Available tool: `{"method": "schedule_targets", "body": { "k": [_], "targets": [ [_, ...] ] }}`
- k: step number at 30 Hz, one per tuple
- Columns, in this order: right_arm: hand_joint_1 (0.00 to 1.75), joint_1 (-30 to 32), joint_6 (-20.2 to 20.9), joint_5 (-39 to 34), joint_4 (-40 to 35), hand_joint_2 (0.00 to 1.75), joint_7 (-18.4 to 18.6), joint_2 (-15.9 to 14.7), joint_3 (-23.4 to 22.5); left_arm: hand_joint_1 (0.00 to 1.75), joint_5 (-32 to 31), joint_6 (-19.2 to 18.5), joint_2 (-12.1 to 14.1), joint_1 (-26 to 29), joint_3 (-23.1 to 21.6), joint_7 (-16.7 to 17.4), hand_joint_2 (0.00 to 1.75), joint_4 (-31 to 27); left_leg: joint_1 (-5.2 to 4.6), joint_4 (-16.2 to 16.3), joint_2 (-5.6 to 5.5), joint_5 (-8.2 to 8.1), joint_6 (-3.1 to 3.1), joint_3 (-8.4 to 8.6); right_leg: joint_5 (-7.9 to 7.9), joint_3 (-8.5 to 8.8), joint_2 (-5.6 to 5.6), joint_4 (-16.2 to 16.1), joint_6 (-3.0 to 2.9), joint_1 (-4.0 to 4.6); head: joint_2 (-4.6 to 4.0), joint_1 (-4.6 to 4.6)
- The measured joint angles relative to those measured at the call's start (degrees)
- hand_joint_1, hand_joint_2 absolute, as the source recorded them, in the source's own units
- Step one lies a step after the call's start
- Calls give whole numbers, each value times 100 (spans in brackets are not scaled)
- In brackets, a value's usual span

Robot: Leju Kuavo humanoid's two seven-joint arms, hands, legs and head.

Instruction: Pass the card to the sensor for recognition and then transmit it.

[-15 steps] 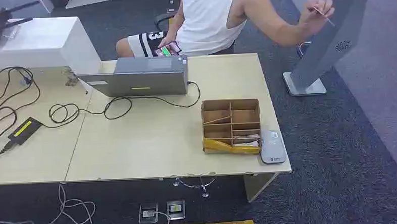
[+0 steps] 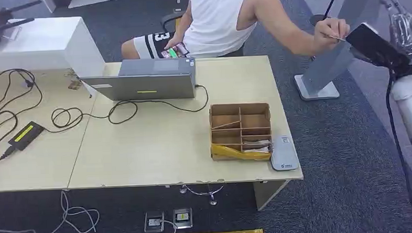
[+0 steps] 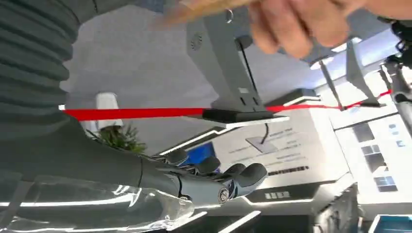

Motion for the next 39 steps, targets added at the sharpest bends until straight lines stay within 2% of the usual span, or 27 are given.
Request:
{"method": "schedule_targets", "body": {
  "k": [7,13,31,32,33,37,38,39],
  "targets": [
    [0,-104,-118,79,92,175,-24,348,308,0,0,9,0,6,0,-4,0,0,0,0,0,0,0,1,0,-1,0,-1,0,1,0,0],
    [0,-160,-125,79,179,175,-39,516,459,0,13,7,0,10,-2,-4,0,0,0,1,0,0,0,1,0,-1,1,-1,0,1,0,0],
    [2,-308,87,26,326,175,-118,608,678,0,55,46,-15,21,-2,-20,0,0,1,2,2,0,0,3,0,-2,4,-1,0,2,0,0],
    [21,-314,103,24,326,175,-120,608,680,0,55,48,-15,21,-2,-20,0,0,1,2,2,0,0,3,0,-2,4,-2,0,2,0,2],
    [66,-316,107,24,326,175,-120,608,680,0,55,48,-15,22,-2,-22,0,0,1,2,2,0,0,3,0,-2,4,-2,0,2,0,2],
    [66,-316,107,24,326,175,-120,608,680,0,55,48,-15,22,-2,-22,0,0,1,2,2,0,0,3,0,-2,4,-2,0,2,0,2],
    [108,-316,109,22,326,175,-120,608,680,0,55,48,-15,22,-2,-22,0,0,1,2,2,0,0,3,0,-2,4,-2,0,2,0,0],
    [108,-317,113,22,326,175,-120,608,680,0,55,48,-15,22,-2,-22,0,0,1,2,2,0,0,3,0,-2,4,-2,0,2,0,0]
  ]
}}
